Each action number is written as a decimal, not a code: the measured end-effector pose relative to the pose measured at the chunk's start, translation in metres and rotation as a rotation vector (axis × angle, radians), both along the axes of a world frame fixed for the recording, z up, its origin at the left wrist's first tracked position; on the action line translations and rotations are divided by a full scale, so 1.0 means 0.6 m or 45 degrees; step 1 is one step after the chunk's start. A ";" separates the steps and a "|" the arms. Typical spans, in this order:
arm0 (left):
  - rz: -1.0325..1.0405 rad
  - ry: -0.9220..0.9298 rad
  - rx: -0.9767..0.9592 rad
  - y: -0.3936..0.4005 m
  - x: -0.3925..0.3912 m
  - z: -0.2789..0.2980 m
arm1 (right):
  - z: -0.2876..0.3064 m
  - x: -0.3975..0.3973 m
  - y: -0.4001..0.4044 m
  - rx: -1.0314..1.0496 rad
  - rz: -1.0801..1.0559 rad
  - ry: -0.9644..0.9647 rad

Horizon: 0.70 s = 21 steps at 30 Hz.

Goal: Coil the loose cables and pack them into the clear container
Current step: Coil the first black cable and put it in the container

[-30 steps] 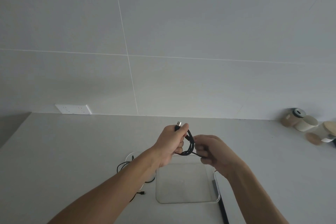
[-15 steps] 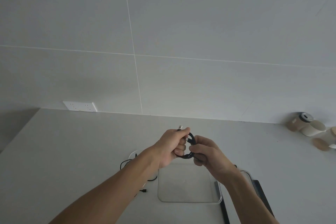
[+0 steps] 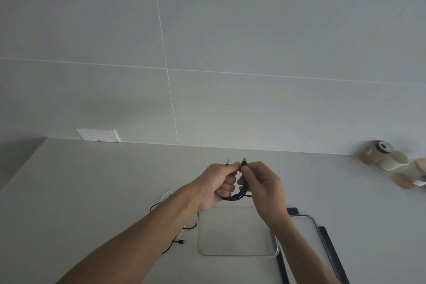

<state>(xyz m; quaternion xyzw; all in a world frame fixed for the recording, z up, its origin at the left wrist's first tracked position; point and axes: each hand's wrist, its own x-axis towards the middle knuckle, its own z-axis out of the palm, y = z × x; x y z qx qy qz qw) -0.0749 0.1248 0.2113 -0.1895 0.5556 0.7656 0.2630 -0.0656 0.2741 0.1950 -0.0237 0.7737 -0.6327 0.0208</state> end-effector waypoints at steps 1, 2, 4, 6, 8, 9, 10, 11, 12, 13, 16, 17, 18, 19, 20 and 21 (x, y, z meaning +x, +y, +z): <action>-0.018 0.003 -0.009 0.001 0.001 0.000 | -0.001 -0.003 0.000 -0.052 -0.042 -0.028; -0.044 0.006 -0.024 0.002 0.002 -0.001 | -0.001 -0.006 0.000 -0.129 -0.106 -0.079; -0.103 0.011 -0.054 0.008 0.006 -0.004 | 0.002 -0.015 0.001 -0.302 -0.235 -0.235; -0.127 0.009 -0.058 0.011 0.009 -0.005 | 0.011 -0.022 0.004 -0.420 -0.279 -0.383; -0.144 0.016 -0.044 0.011 0.007 -0.005 | 0.018 -0.029 0.008 -0.506 -0.308 -0.487; -0.156 0.021 -0.036 0.012 0.006 -0.004 | 0.021 -0.032 0.011 -0.554 -0.327 -0.530; -0.172 0.024 -0.026 0.012 0.006 -0.003 | 0.022 -0.035 0.013 -0.601 -0.342 -0.573; -0.192 0.033 -0.023 0.013 0.006 -0.001 | 0.021 -0.038 0.015 -0.639 -0.348 -0.612; -0.218 0.046 -0.032 0.015 0.006 0.000 | 0.020 -0.040 0.016 -0.656 -0.349 -0.643; -0.248 0.061 -0.049 0.016 0.006 0.001 | 0.017 -0.043 0.016 -0.646 -0.352 -0.666; -0.309 0.110 -0.123 0.022 0.008 0.002 | 0.008 -0.049 0.018 -0.513 -0.302 -0.717; -0.302 0.124 -0.149 0.024 0.008 0.001 | 0.006 -0.052 0.020 -0.438 -0.260 -0.738; -0.282 0.145 -0.177 0.025 0.009 0.001 | 0.005 -0.053 0.022 -0.361 -0.211 -0.757; -0.261 0.181 -0.222 0.026 0.010 -0.002 | 0.005 -0.055 0.023 -0.287 -0.158 -0.771; -0.241 0.235 -0.298 0.028 0.011 -0.005 | 0.006 -0.055 0.025 -0.221 -0.093 -0.783; -0.228 0.287 -0.405 0.028 0.011 -0.007 | 0.008 -0.055 0.025 -0.167 -0.026 -0.797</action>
